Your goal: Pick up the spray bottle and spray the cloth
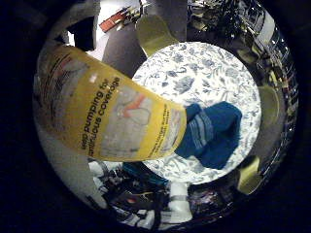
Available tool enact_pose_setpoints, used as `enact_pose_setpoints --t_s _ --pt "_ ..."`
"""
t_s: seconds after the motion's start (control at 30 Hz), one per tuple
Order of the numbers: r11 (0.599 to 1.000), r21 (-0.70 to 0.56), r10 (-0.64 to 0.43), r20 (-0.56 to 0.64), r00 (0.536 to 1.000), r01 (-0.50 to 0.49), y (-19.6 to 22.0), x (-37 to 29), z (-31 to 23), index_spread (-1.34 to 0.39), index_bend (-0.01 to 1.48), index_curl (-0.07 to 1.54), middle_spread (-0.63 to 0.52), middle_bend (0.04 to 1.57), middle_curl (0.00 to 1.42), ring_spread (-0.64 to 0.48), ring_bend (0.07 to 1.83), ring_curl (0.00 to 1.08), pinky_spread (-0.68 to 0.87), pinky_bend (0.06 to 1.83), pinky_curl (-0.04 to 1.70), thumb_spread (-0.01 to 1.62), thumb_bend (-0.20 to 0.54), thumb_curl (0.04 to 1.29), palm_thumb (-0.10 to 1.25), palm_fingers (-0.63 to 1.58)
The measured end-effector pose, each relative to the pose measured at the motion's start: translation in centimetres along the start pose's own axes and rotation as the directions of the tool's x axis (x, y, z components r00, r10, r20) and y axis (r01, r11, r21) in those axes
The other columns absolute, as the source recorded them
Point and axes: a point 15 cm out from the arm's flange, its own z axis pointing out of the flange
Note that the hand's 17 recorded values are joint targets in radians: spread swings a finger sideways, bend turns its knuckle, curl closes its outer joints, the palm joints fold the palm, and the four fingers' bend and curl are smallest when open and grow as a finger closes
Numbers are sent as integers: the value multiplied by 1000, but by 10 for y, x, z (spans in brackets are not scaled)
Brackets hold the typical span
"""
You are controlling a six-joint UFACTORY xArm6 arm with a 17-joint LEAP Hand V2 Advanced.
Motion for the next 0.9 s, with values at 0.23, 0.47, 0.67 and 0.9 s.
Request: enact_pose_setpoints --t_s 0.23,0.47,0.67,0.9 --pt "997 73 -12 136 991 2 20 1 52 -194 1133 700 -66 1329 555 -146 1443 556 -216 1028 1170 795 -15 866 1099 1221" --pt "992 126 -42 240 970 12 31 15 89 -193 1135 699 -65 1326 554 -146 1443 556 -213 1028 1169 798 -15 868 1094 1220" --pt "989 151 -44 268 962 3 32 41 110 -193 1135 698 -64 1325 551 -146 1443 556 -211 1027 1169 795 -15 873 1090 1221" --pt "988 152 -17 250 968 -22 33 78 120 -183 1139 703 -65 1329 551 -146 1443 556 -209 1024 1169 789 -17 878 1087 1221"
